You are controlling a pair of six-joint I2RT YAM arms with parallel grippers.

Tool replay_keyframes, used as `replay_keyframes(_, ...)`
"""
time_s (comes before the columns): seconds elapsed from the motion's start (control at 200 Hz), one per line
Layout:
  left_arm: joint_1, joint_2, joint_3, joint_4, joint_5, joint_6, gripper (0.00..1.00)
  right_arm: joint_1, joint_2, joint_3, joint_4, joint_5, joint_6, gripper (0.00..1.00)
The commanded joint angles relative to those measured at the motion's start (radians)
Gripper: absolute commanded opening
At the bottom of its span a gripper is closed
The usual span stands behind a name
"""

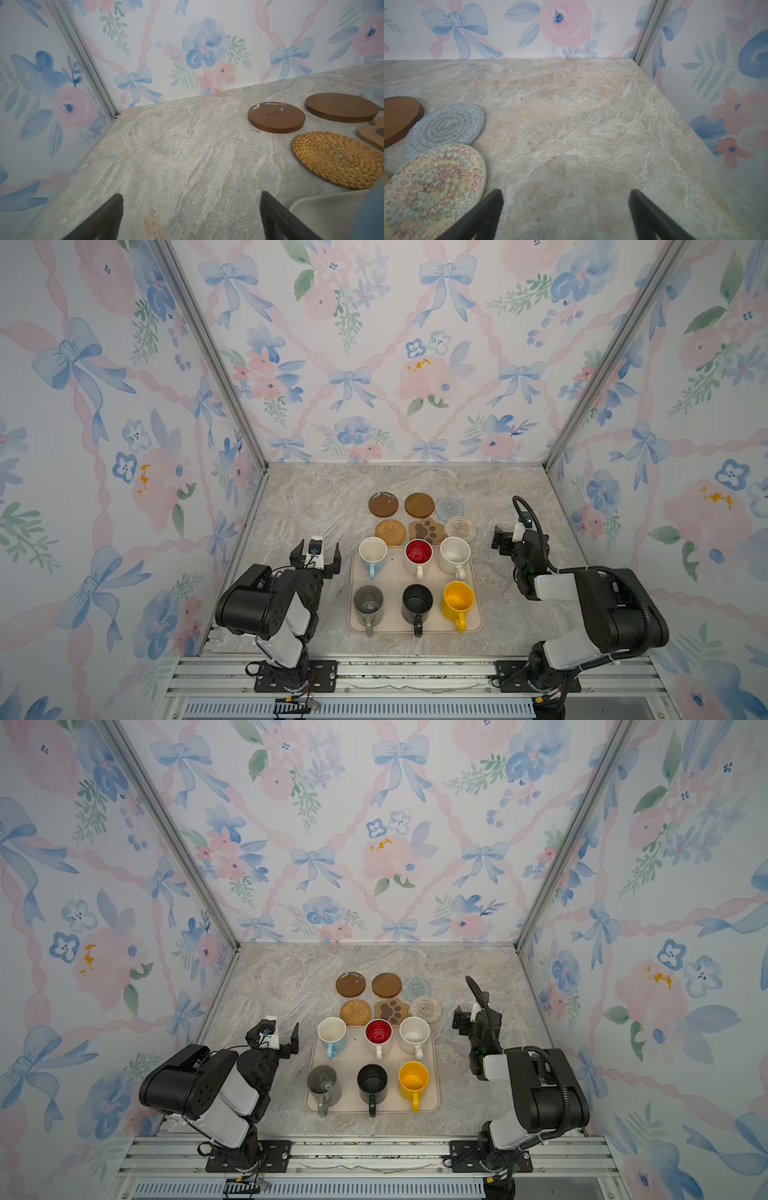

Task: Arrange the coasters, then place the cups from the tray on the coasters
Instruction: 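Raise both arms from rest and move grippers toward the coasters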

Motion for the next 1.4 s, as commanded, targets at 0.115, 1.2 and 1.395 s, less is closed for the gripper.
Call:
replay_keyframes(0.115,0.006,0.003,0.009,0.096,-0.007,0.013,0.98,0.008,0.003,0.011,0.018,0.011,-0.008,0.97)
replay_keyframes(1.2,0.036,-0.061,0.149,-0.209,-0.22,-0.09,0.95,0.004,-0.169,0.248,-0.505,0.045,0.031,0.96)
replay_keyframes(1.395,0.033,-0.082,0.113,-0.155,-0.201,-0.079,0.96,0.018,-0.211,0.405,-0.767,-0.055,0.095,0.93)
